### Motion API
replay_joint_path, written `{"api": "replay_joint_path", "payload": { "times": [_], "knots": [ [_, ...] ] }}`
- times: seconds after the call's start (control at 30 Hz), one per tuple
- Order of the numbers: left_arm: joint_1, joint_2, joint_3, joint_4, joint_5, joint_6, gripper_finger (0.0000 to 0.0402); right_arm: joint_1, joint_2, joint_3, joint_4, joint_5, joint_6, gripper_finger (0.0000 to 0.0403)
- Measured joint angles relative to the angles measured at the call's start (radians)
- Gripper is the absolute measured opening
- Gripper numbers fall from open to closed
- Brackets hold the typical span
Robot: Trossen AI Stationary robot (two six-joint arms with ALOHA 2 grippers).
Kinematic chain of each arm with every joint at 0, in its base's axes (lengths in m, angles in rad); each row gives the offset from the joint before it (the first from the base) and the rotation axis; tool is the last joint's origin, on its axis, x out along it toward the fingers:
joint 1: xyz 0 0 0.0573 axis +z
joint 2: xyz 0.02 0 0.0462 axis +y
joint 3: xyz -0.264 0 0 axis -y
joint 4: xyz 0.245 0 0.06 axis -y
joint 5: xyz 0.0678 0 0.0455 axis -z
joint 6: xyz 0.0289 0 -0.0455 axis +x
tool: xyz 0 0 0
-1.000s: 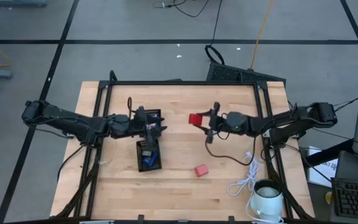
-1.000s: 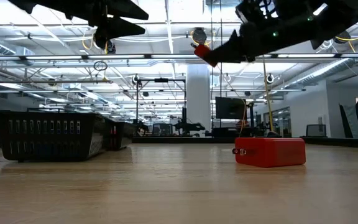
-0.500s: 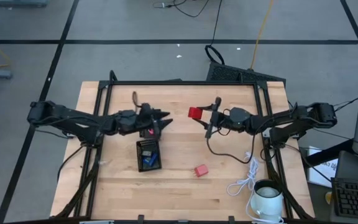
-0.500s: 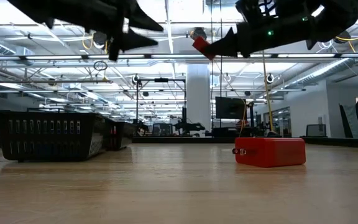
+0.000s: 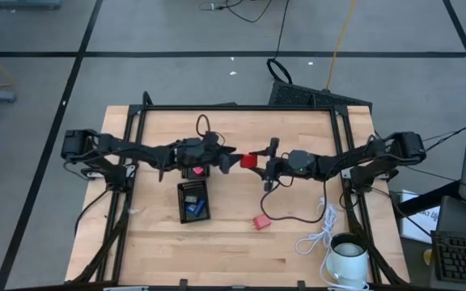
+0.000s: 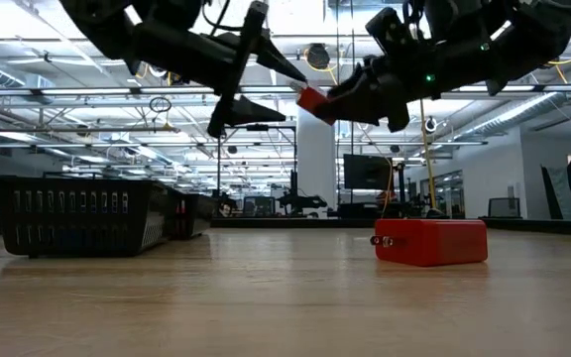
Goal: Pick & Place Office items
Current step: Put the top red charger adapter into the top black bin
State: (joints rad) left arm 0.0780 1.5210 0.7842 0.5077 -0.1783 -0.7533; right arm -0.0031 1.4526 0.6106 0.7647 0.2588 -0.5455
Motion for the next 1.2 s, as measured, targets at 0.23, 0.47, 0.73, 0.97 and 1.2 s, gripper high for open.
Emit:
{"api": "replay_joint_path", "payload": {
  "times": [0.23,0.47,0.73,0.97,1.2],
  "knots": [
    [-0.001,0.062,0.063,0.003,0.049,-0.001,0.0317,-0.005,0.009,0.0,0.019,0.003,0.006,0.0205],
    [-0.015,0.134,0.105,0.031,0.108,-0.015,0.0302,-0.006,0.008,0.002,0.026,0.005,0.01,0.0205],
    [-0.008,0.175,0.149,0.03,0.108,-0.009,0.0298,-0.009,0.008,0.002,0.001,0.012,0.017,0.0205],
    [0.004,0.169,0.148,0.028,0.134,-0.009,0.0253,-0.008,0.007,0.002,-0.009,0.076,0.003,0.0205],
    [0.004,0.169,0.148,0.002,0.136,-0.009,0.0192,-0.008,0.007,0.002,-0.013,0.076,0.005,0.0205]
  ]
}}
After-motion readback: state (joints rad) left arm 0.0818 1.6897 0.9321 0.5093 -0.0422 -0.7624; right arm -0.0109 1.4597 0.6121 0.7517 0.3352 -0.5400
